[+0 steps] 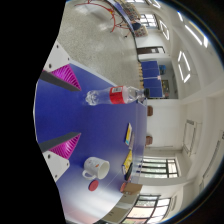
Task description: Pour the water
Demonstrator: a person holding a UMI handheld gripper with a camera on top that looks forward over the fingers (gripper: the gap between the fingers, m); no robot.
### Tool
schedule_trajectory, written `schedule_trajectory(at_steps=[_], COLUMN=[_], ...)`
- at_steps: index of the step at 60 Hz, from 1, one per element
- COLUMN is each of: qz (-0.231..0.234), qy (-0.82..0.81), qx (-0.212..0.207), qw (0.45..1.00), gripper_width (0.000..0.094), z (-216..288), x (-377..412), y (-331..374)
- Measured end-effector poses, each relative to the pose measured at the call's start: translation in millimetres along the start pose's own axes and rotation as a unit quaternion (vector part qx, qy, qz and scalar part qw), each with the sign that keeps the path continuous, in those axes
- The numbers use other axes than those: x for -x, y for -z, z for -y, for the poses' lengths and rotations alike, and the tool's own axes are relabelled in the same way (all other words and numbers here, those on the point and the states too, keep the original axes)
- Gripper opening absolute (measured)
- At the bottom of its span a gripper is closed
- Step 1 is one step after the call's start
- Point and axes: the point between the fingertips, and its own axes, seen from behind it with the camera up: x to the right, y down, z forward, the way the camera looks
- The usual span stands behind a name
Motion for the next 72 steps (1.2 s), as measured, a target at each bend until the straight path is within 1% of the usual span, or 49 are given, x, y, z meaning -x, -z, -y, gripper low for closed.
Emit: schedule_trajectory(at_steps=[2, 3, 5, 6, 10, 17, 19, 21, 23, 24, 27, 28, 32, 35, 38, 39, 40, 44, 48, 52, 57, 60, 66, 69, 72], qz=[0.006, 0.006, 0.011, 0.013, 0.017, 0.004, 0.003, -0.001, -0.004, -0.004, -0.002, -0.003, -0.004, 0.009, 0.019, 0.020, 0.023, 0.033, 0.058, 0.095, 0.159, 0.209, 0.308, 0.355, 0.391], qy=[0.001, 0.002, 0.003, 0.004, 0.004, 0.011, 0.015, 0.018, 0.021, 0.023, 0.030, 0.031, 0.028, 0.023, 0.021, 0.021, 0.020, 0.016, -0.012, -0.059, -0.152, -0.216, -0.355, -0.434, -0.515], qx=[-0.012, -0.018, -0.033, -0.037, -0.058, -0.081, -0.088, -0.092, -0.095, -0.097, -0.104, -0.109, -0.119, -0.123, -0.122, -0.123, -0.124, -0.132, -0.145, -0.170, -0.205, -0.221, -0.238, -0.237, -0.232], qw=[1.000, 1.000, 0.999, 0.999, 0.998, 0.997, 0.996, 0.996, 0.995, 0.995, 0.994, 0.994, 0.992, 0.992, 0.992, 0.992, 0.992, 0.991, 0.988, 0.979, 0.954, 0.928, 0.850, 0.793, 0.727], gripper_width=[0.0853, 0.0855, 0.0850, 0.0855, 0.0852, 0.0843, 0.0826, 0.0800, 0.0744, 0.0705, 0.0544, 0.0513, 0.0467, 0.0398, 0.0360, 0.0361, 0.0330, 0.0326, 0.0328, 0.0328, 0.0330, 0.0328, 0.0328, 0.0329, 0.0329], z=[18.9, 19.9, 39.7, 39.9, 67.9, 92.7, 95.9, 99.6, 101.5, 102.2, 105.2, 105.0, 107.6, 107.8, 103.7, 104.0, 104.5, 111.2, 129.7, 157.3, 206.0, 238.8, 278.5, 301.7, 307.1], x=[15.3, 26.3, 30.9, 42.0, 51.2, 63.1, 64.1, 64.8, 65.7, 66.6, 69.4, 66.1, 62.8, 66.4, 71.4, 71.8, 68.7, 67.1, 71.6, 73.4, 65.2, 62.0, 37.8, 19.6, -8.2], y=[-18.9, -16.0, -46.2, -41.9, -80.5, -125.3, -135.8, -142.4, -149.6, -152.5, -156.5, -159.7, -154.7, -152.8, -153.3, -152.3, -153.4, -147.6, -134.2, -106.7, -68.2, -43.7, -4.0, 16.8, 18.6])
